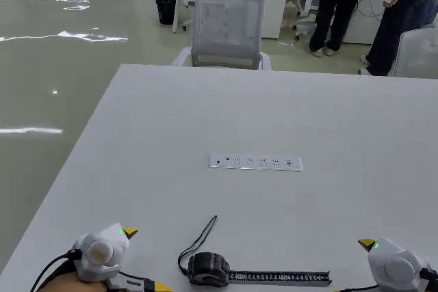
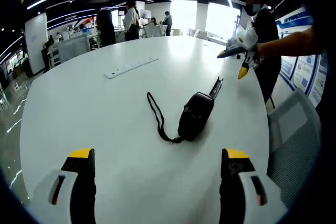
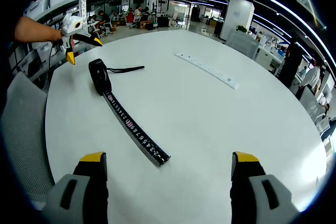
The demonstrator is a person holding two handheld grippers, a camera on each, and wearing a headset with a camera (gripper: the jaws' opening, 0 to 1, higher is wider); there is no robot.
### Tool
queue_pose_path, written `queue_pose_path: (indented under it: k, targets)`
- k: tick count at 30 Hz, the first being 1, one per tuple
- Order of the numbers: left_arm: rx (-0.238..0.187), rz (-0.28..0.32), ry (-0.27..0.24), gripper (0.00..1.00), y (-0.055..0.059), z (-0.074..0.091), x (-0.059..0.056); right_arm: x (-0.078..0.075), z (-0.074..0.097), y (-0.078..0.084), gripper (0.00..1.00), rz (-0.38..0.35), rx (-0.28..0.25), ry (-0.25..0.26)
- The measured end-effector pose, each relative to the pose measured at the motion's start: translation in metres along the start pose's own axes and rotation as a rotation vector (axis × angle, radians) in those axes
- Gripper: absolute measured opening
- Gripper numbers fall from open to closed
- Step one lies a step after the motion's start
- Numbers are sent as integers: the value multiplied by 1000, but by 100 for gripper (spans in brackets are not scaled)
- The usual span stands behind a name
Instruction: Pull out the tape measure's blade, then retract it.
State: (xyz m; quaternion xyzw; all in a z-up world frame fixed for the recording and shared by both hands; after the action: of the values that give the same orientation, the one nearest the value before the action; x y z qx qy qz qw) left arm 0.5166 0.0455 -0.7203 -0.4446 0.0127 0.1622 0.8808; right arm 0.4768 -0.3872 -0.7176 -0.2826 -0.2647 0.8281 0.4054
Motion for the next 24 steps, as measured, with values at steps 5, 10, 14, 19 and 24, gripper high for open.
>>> queue_pose_path:
  k: [5, 10, 14, 19, 24]
  targets:
    - [-46, 44, -43, 99, 15, 19, -13, 14, 13, 10, 100, -90, -8, 19]
    - [-59, 91, -65, 99, 40, 34, -32, 31, 25, 18, 100, -90, -38, 33]
    - [-79, 124, -93, 99, 52, 47, -44, 35, 37, 24, 100, -107, -56, 57]
    - [-115, 134, -113, 99, 56, 61, -61, 38, 56, 29, 100, -147, -84, 97]
    - [-135, 104, -133, 99, 48, 76, -74, 46, 68, 35, 100, -169, -90, 117]
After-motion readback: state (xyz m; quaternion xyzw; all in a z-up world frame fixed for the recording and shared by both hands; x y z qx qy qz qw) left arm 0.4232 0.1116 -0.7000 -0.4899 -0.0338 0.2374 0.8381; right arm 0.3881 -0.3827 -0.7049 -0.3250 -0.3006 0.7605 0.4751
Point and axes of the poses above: the centre of the closed fingertips' face, and the gripper's own axes: z roughly backward along the fingers, x roughly to its left, y roughly out of its underside, the point moved 4 cm from there along z, roughly backward along the fingers, and after that the axes turned 12 degrees about y, right-handed, at the moved point
